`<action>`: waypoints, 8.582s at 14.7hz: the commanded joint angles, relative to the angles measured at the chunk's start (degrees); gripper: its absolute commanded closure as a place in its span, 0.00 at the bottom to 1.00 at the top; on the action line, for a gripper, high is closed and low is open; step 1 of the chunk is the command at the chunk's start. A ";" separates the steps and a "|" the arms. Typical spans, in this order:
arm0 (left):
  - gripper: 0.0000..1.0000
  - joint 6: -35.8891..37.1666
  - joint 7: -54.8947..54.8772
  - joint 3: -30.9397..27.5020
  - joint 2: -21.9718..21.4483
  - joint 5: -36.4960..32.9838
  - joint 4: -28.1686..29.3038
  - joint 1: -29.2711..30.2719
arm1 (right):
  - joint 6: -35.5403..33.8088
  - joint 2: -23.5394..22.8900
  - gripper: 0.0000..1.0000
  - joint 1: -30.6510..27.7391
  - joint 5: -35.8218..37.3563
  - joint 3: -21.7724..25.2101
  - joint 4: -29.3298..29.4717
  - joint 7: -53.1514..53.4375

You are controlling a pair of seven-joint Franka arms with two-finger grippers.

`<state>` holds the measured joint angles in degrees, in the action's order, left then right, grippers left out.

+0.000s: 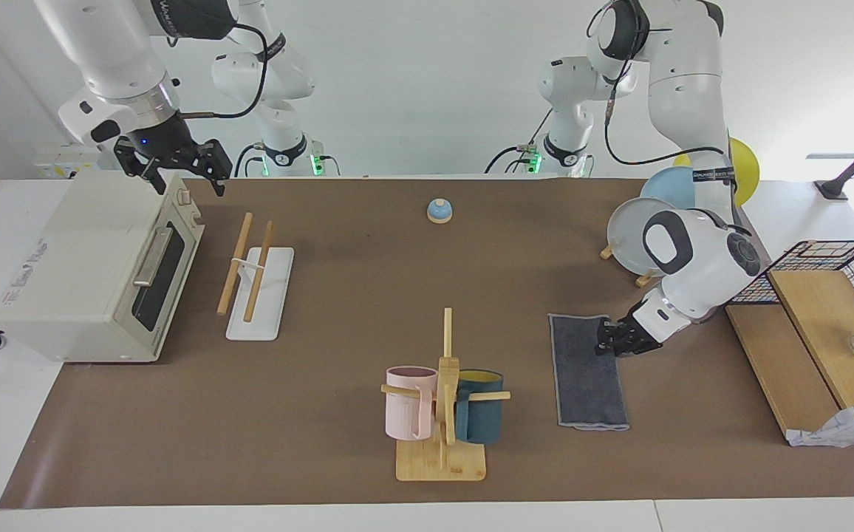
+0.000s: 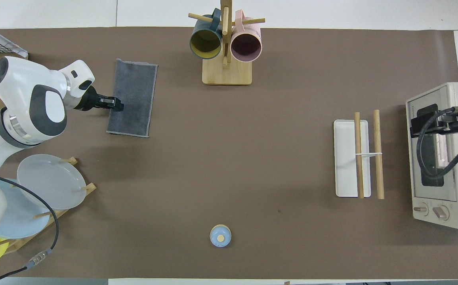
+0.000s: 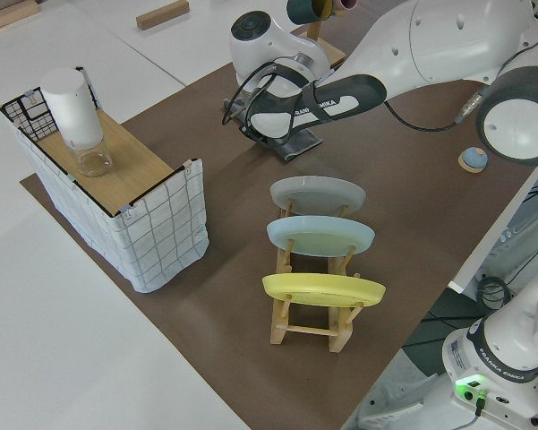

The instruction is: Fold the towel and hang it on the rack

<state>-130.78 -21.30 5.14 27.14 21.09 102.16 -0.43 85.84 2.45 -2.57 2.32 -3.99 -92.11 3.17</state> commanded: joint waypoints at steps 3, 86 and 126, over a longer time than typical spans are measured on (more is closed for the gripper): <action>1.00 -2.90 -0.05 -0.57 -0.07 0.36 2.16 -1.06 | 0.03 -0.07 0.00 -0.68 -1.71 -0.14 0.35 -0.79; 0.00 -0.09 140.80 7.78 -34.69 7.74 11.73 -20.85 | 27.37 6.07 1.00 12.60 -17.44 -0.31 -23.55 4.60; 0.00 39.90 24.56 0.04 -26.44 -20.56 -9.62 -1.32 | 30.00 5.46 1.00 -8.06 -1.97 -0.31 -32.52 -23.12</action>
<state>-92.24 4.11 5.76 0.22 1.66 93.40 -1.03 114.25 6.91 -9.62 -0.66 -3.67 -122.83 -18.73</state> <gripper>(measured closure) 0.000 0.974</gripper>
